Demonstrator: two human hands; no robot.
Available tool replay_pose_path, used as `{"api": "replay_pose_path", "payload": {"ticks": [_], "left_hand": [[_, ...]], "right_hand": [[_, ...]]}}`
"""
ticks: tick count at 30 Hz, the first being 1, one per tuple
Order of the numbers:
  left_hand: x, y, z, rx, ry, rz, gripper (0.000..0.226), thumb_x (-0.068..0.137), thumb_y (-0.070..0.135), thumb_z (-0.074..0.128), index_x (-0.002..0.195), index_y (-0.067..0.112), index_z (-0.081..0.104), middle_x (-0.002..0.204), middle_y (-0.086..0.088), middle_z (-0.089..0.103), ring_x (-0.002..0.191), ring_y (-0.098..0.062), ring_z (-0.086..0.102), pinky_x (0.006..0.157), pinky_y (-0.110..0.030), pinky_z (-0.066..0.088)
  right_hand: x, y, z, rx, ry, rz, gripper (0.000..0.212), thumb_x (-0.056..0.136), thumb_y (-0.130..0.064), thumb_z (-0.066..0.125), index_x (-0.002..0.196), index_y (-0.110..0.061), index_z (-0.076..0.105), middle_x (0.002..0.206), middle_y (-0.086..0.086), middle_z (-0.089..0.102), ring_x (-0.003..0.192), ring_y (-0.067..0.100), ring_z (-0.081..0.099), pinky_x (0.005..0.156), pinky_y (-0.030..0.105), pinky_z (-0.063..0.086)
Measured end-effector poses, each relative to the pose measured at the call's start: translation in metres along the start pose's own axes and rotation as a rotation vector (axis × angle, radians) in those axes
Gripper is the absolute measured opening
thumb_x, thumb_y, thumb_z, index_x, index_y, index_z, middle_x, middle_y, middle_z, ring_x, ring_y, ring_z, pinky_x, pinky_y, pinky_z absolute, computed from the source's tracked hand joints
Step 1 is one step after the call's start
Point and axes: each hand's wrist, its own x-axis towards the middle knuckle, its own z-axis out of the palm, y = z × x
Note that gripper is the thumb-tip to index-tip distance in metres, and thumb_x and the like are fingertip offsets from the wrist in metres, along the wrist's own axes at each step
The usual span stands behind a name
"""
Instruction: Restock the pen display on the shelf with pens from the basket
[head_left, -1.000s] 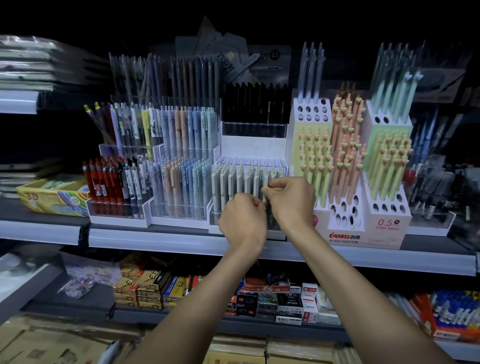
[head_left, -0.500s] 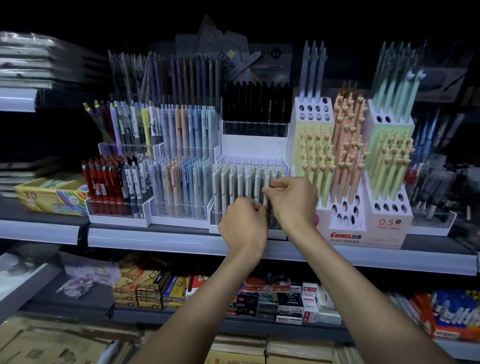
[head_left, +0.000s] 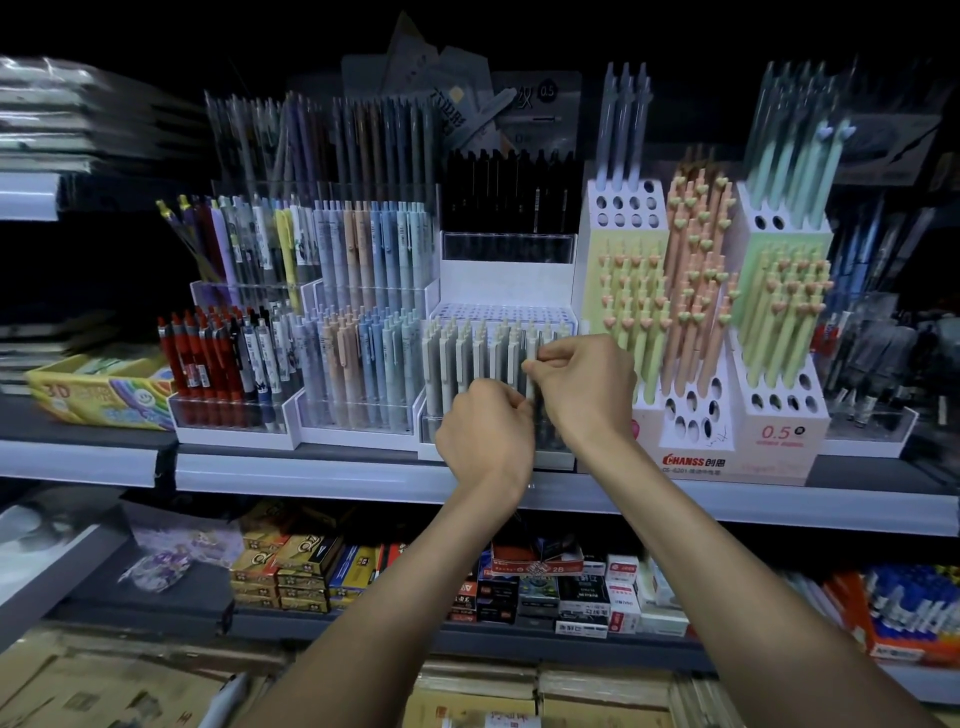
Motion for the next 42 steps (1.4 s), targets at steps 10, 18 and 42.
{"api": "replay_pose_path", "payload": {"ticks": [10, 18, 42], "left_hand": [[-0.002, -0.003, 0.000, 0.032, -0.025, -0.007, 0.016, 0.091, 0.024, 0.063, 0.088, 0.023, 0.079, 0.089, -0.002, 0.077, 0.089, -0.030, 0.071, 0.068, -0.032, 0.047], [-0.007, -0.003, -0.002, 0.047, -0.022, 0.002, 0.018, 0.092, 0.023, 0.061, 0.085, 0.022, 0.078, 0.086, -0.002, 0.075, 0.087, -0.030, 0.070, 0.065, -0.031, 0.042], [-0.014, -0.019, -0.016, 0.074, -0.010, 0.052, 0.015, 0.096, 0.037, 0.066, 0.095, 0.028, 0.079, 0.094, 0.004, 0.078, 0.093, -0.023, 0.071, 0.066, -0.030, 0.040]], "right_hand": [[-0.001, 0.003, 0.005, 0.015, -0.007, 0.017, 0.024, 0.081, -0.016, 0.082, 0.084, 0.006, 0.071, 0.085, 0.024, 0.071, 0.093, 0.035, 0.070, 0.079, 0.044, 0.060], [-0.011, 0.007, 0.001, 0.043, -0.006, 0.017, 0.025, 0.085, -0.014, 0.080, 0.084, 0.009, 0.070, 0.077, 0.024, 0.071, 0.090, 0.039, 0.070, 0.082, 0.045, 0.059], [-0.049, 0.021, -0.008, -0.003, -0.027, 0.084, 0.020, 0.083, -0.021, 0.083, 0.102, -0.017, 0.081, 0.089, -0.004, 0.079, 0.091, 0.016, 0.073, 0.093, 0.034, 0.054]]}}
